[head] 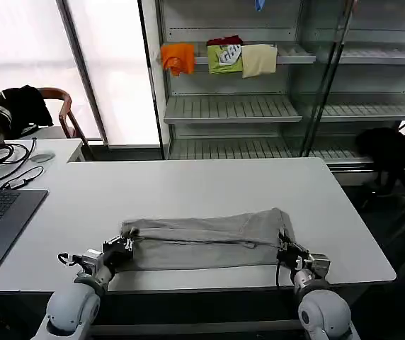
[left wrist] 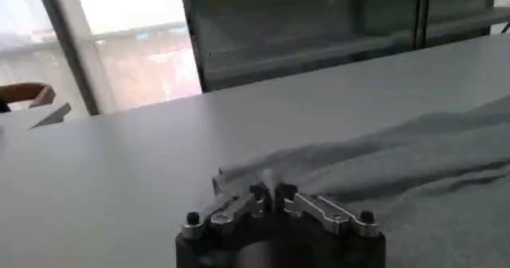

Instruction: Fold and organize the clothes.

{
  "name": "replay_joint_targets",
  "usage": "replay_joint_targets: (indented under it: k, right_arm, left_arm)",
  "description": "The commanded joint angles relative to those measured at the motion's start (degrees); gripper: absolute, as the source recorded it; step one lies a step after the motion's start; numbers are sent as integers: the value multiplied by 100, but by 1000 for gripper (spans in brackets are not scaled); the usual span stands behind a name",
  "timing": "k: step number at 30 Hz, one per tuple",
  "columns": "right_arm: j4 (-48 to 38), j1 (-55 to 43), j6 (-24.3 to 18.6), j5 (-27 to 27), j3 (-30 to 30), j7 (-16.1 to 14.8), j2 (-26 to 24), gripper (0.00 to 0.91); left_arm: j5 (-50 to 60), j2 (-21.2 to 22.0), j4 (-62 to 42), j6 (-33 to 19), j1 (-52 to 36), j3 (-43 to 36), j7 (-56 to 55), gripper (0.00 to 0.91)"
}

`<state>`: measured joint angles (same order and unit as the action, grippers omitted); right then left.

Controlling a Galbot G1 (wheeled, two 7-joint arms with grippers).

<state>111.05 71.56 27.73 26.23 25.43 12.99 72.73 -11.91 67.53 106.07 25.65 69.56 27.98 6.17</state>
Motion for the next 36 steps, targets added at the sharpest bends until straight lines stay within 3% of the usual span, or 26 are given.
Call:
replay_joint_targets:
  k: [1, 8, 19, 27, 36]
  right_arm:
    - [301, 59, -92, -41, 87, -20, -20, 907]
    - [1095, 36, -59, 157, 366, -7, -218, 907]
    - [2022, 218, 19, 427, 812, 59, -632, 907]
    - [2142, 349, 32, 681, 1113, 103, -825, 907]
    - [2036, 362, 41, 695, 1055, 152, -819, 907]
  left_arm:
    - [138, -18, 467, 75, 107, -5, -49, 907]
    - [36, 52, 1092, 175, 203, 128, -128, 907]
    - [-149, 910, 1368, 168, 351, 480, -442, 907]
    - [-274, 1087, 854, 146, 314, 689, -459, 907]
    - [-217, 1185, 433, 71, 356, 688, -408, 907]
